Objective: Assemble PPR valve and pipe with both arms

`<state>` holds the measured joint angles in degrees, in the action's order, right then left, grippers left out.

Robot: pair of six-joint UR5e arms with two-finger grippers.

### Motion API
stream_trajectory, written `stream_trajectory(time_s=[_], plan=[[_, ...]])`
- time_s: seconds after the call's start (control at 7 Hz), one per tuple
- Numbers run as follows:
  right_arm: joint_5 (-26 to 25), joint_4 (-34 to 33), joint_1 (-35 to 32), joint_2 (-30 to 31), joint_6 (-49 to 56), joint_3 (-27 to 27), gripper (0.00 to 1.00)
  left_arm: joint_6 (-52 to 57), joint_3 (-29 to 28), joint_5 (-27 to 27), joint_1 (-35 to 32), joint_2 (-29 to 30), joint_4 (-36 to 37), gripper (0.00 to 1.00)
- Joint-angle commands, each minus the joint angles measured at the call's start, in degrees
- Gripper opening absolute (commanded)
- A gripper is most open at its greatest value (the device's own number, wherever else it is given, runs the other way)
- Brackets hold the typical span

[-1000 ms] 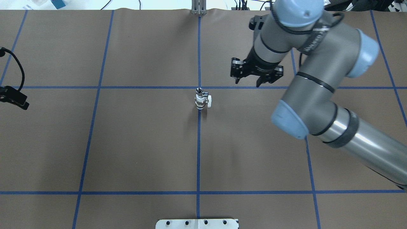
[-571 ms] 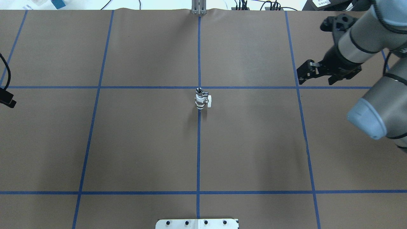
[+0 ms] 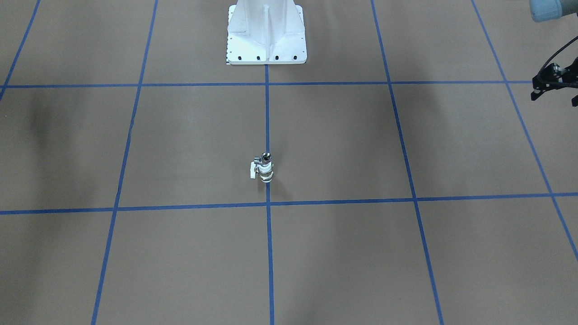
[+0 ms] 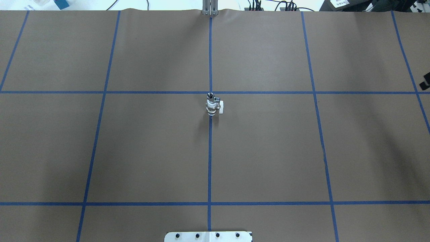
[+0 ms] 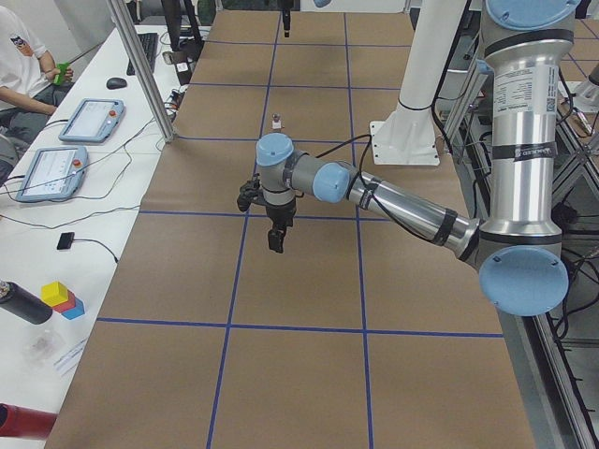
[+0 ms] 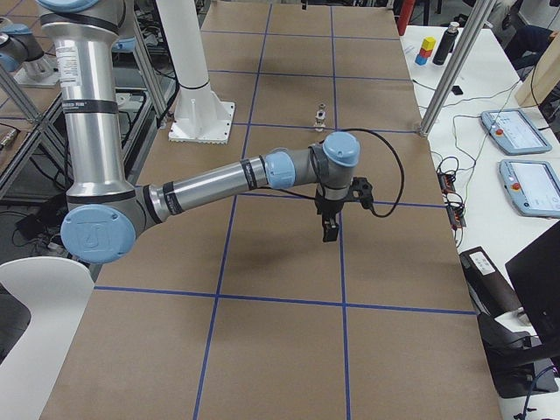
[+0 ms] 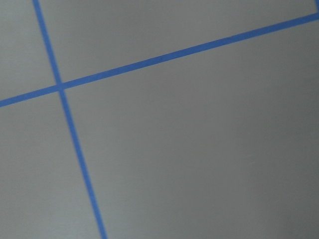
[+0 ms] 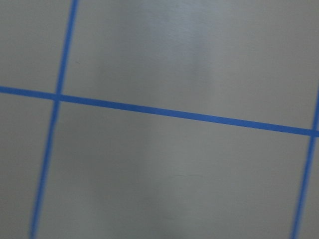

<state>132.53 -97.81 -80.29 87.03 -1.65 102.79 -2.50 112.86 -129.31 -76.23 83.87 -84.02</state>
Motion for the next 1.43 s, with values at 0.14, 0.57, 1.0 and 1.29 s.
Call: stream_trajectory(time_s=[0.14, 0.57, 1.0, 1.29], plan=[[1.0, 0.1, -6.0, 1.2, 10.3, -5.5, 0.99, 1.1, -2.5, -2.4, -5.1, 0.1, 4.4, 1.0], [0.8, 0.2, -6.0, -0.5, 10.4, -5.4, 0.99, 2.4, -2.4, -5.3, -5.9, -0.9, 4.3, 1.0], [0.9, 0.2, -5.9, 0.1, 6.5, -3.7, 1.0, 2.2, -0.9, -5.4, -5.9, -0.7, 4.3, 1.0], [1.3, 0.1, -5.8, 0.3, 6.1, -3.9, 1.0, 1.8, -0.6, -5.4, -5.8, -0.6, 4.3, 1.0]])
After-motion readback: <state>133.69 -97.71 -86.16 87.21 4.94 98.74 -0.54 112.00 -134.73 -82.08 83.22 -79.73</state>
